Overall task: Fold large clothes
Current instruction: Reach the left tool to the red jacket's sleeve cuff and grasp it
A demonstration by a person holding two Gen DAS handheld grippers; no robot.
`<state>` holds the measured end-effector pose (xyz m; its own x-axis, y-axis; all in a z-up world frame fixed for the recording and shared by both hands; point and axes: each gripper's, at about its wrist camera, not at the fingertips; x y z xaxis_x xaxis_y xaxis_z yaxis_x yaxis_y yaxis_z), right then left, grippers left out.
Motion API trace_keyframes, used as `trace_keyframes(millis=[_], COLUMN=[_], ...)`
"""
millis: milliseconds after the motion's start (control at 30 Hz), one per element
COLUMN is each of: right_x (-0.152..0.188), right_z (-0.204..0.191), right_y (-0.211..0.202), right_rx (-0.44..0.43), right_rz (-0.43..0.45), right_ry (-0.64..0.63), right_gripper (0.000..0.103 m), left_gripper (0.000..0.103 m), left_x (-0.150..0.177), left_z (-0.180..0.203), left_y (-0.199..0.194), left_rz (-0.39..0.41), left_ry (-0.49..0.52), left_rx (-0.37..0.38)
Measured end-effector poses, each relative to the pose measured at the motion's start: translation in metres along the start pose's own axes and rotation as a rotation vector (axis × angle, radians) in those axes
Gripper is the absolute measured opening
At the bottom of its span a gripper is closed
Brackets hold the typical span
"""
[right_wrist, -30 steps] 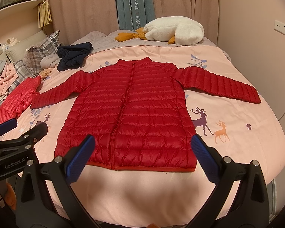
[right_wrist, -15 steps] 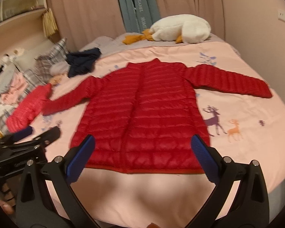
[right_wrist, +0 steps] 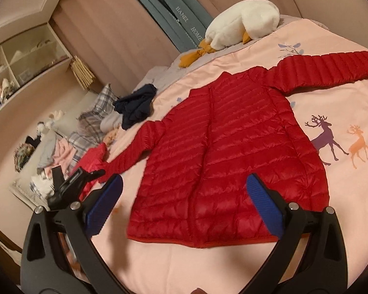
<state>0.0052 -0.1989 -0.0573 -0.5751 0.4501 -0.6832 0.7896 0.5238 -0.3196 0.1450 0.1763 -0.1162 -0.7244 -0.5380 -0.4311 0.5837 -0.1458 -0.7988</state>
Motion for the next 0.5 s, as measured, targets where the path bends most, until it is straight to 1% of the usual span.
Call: trace_keyframes(millis=[67, 167, 233, 267, 333, 367, 433, 500], right_x=[0.0, -0.001, -0.001, -0.001, -0.003, -0.004, -0.007, -0.009], right_z=[0.005, 0.011, 0.013, 0.016, 0.021, 0.024, 0.029, 0.032], right_y=[0.009, 0.022, 0.032, 0.036, 0.045, 0.051, 0.059, 0.063], right_rx=[0.005, 0.013, 0.026, 0.033, 0.044, 0.054, 0.062, 0.066], right_rz=[-0.035, -0.066, -0.085, -0.094, -0.112, -0.124, -0.132, -0.129], right_ry=[-0.008, -0.02, -0.036, -0.04, -0.041, -0.036, -0.025, -0.02], right_gripper=[0.101, 0.101, 0.101, 0.101, 0.101, 0.101, 0.101, 0.101], left_gripper=[0.102, 0.102, 0.102, 0.102, 0.102, 0.102, 0.102, 0.102], left_x=[-0.019, -0.047, -0.065, -0.076, -0.089, -0.096, -0.107, -0.118], left_z=[-0.025, -0.056, -0.068, -0.076, -0.084, -0.088, -0.092, -0.097], left_y=[0.016, 0.03, 0.041, 0.048, 0.056, 0.061, 0.07, 0.081], left_rz=[-0.011, 0.002, -0.004, -0.009, -0.013, -0.015, -0.012, -0.021], left_ry=[-0.083, -0.181, -0.215, -0.25, -0.286, -0.31, -0.327, -0.347], left_rx=[0.0, 0.01, 0.012, 0.005, 0.042, 0.05, 0.058, 0.049])
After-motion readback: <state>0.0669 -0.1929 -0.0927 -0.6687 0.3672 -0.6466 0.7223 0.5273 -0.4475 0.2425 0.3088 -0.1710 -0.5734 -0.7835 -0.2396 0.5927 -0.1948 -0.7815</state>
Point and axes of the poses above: each gripper's, at about its wrist camera, not at the fingertips, and y roughly the way its jaws point, z to its right, x to its underside, and after that the axes turned 15 degrees about -x, right-handed
